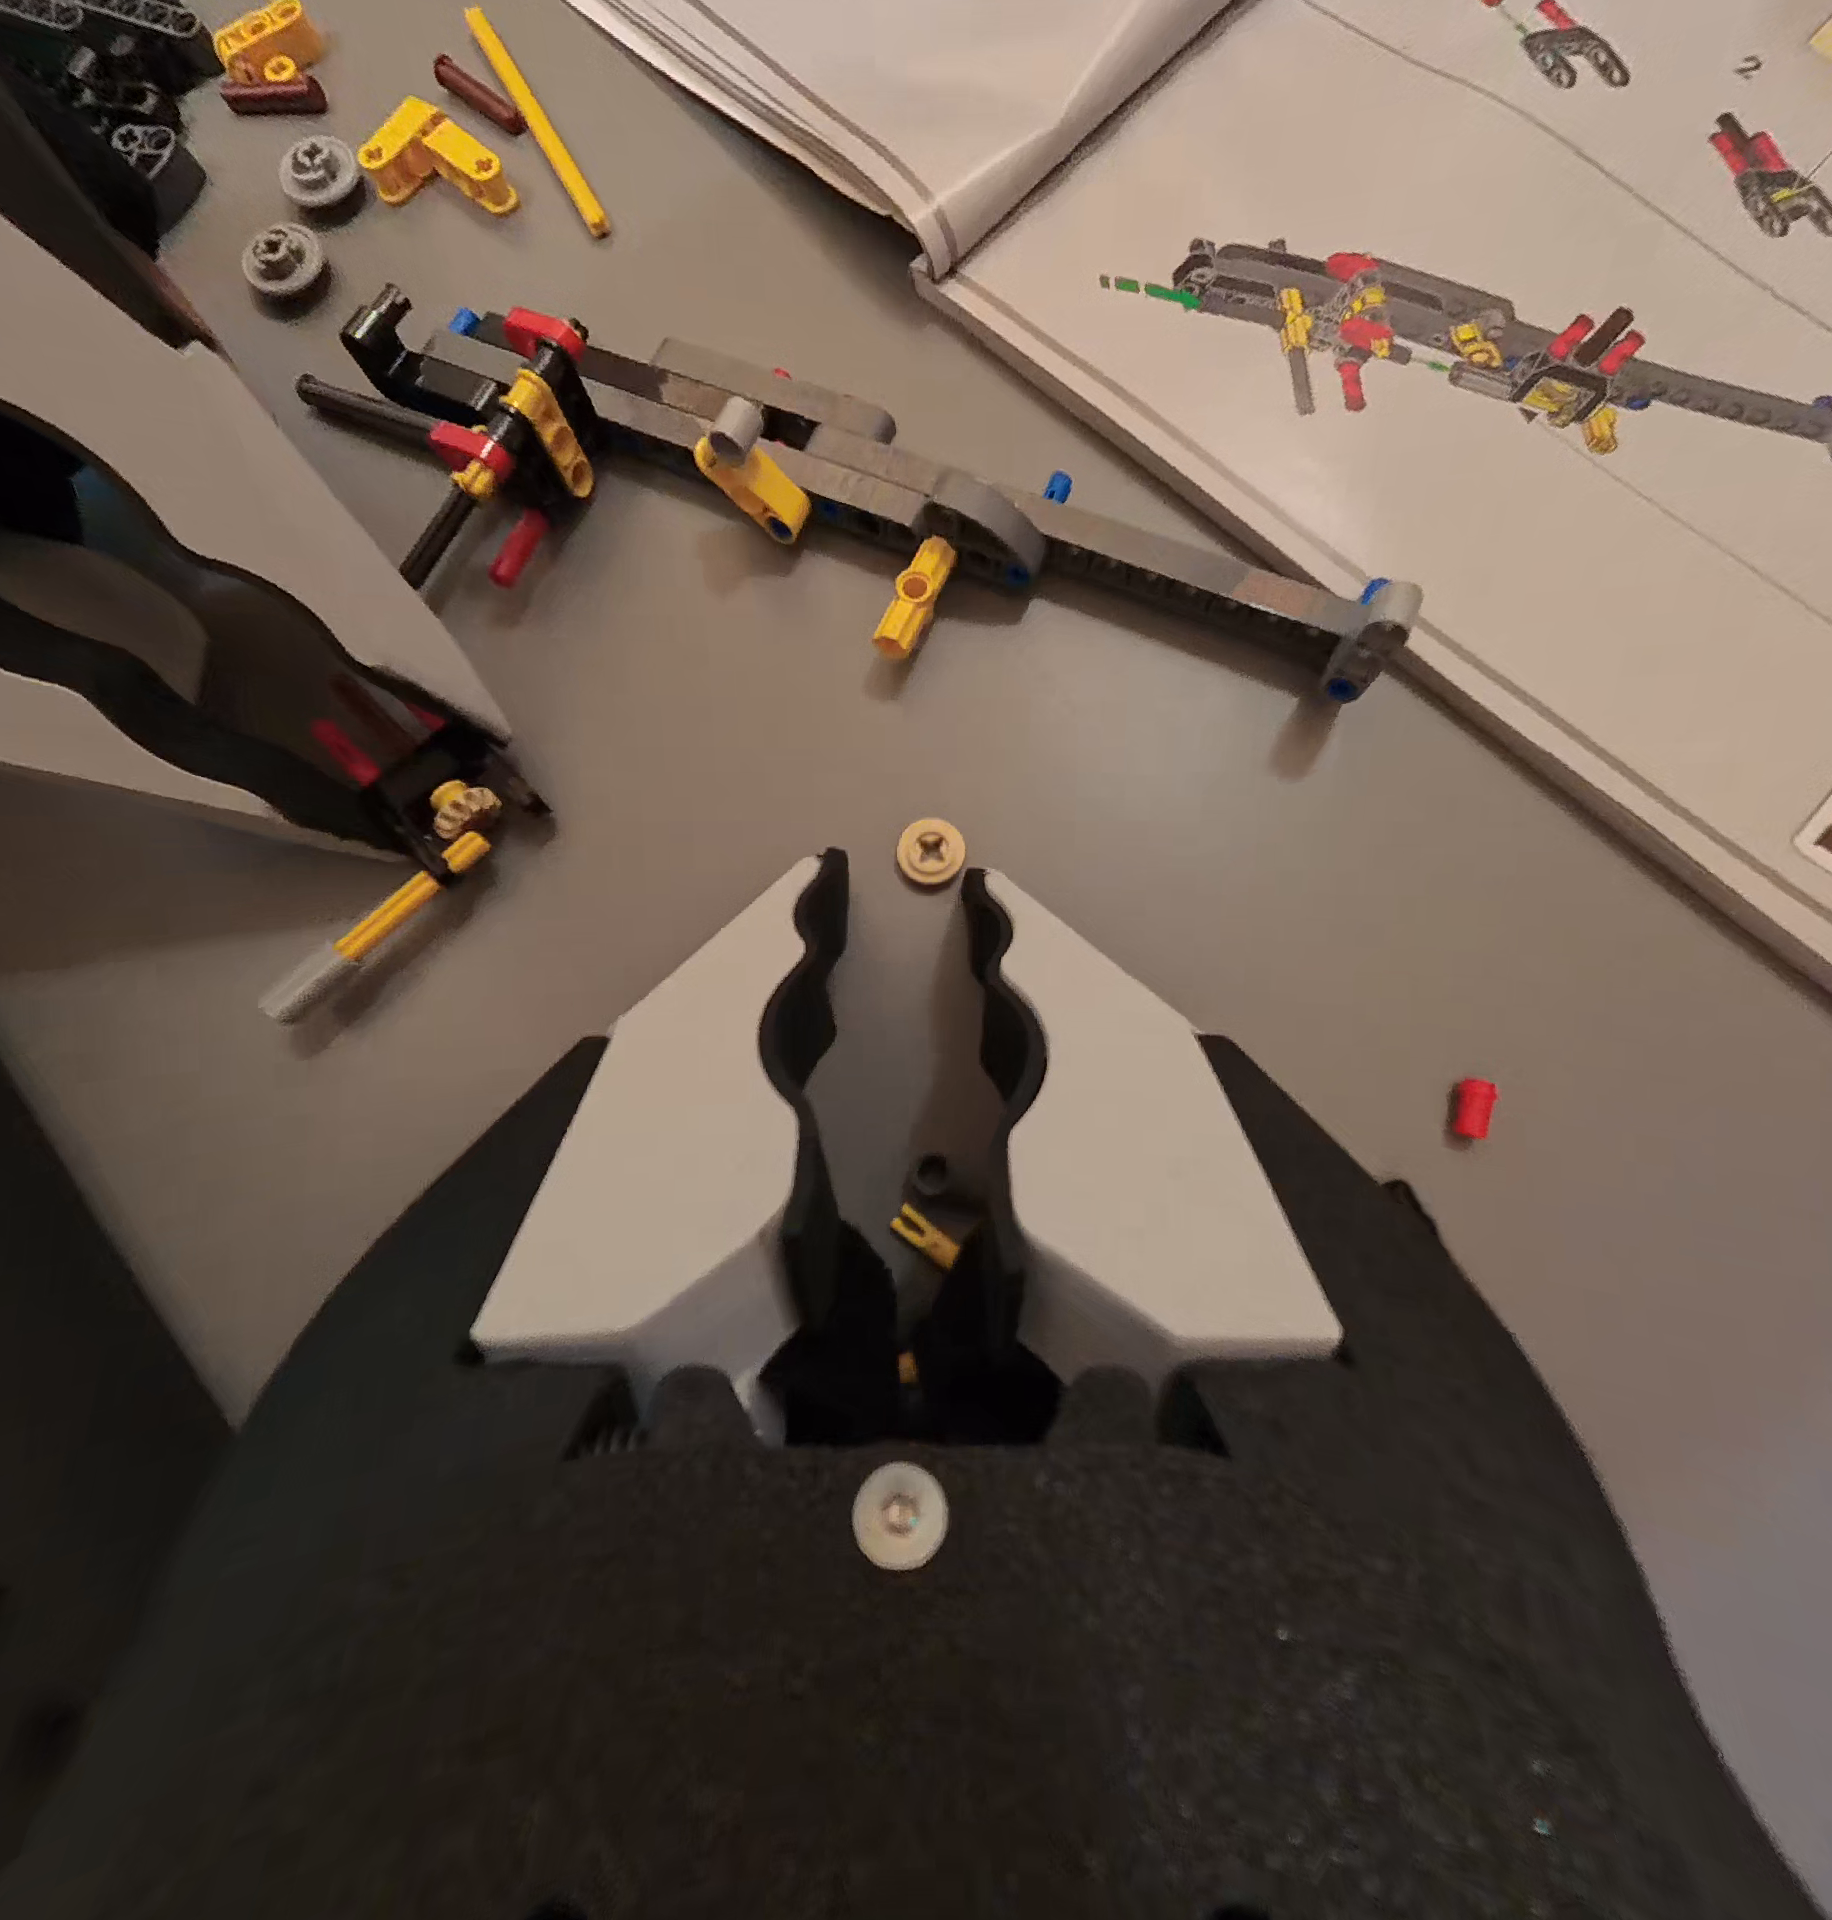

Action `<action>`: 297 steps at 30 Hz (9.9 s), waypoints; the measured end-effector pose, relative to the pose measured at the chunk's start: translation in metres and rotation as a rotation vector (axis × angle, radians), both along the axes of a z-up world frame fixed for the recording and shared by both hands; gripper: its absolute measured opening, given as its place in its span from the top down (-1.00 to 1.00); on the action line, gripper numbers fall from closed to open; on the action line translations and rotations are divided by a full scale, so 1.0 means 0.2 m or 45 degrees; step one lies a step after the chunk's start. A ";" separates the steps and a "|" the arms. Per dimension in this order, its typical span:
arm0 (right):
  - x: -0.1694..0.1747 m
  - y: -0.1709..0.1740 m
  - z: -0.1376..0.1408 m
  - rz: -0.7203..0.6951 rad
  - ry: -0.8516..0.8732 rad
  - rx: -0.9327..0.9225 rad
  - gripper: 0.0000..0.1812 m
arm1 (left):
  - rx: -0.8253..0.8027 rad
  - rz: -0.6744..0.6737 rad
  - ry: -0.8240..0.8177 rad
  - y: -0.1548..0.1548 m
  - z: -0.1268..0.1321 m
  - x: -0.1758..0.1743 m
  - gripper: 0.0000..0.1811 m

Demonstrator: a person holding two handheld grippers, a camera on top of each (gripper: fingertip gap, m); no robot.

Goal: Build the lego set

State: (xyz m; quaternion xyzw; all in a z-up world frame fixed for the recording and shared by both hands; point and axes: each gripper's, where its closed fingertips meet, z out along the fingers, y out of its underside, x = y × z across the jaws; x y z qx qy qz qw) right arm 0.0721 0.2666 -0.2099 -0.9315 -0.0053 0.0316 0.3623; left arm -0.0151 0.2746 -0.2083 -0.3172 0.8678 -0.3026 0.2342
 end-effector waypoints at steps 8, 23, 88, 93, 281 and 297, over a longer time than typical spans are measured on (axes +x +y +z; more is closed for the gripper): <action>-0.05 0.02 0.01 0.102 0.153 -0.040 1.00 | 0.201 -0.040 -0.276 0.04 0.08 0.04 0.75; 0.02 0.10 0.00 0.186 0.021 -0.014 0.75 | -0.106 0.052 0.030 -0.01 0.03 -0.06 0.74; -0.59 -0.01 0.30 0.458 0.862 0.272 0.93 | 0.535 -0.085 -0.790 0.04 0.34 -0.01 0.75; -0.57 0.00 0.30 0.430 0.908 0.279 0.93 | 0.537 -0.095 -0.780 0.03 0.33 -0.01 0.75; -0.59 -0.02 0.52 0.552 0.494 0.626 0.99 | -0.940 -0.186 0.077 -0.09 0.46 -0.17 0.83; -0.52 -0.08 0.05 0.692 0.039 0.103 0.99 | -0.280 -0.170 0.251 -0.05 0.00 -0.20 0.61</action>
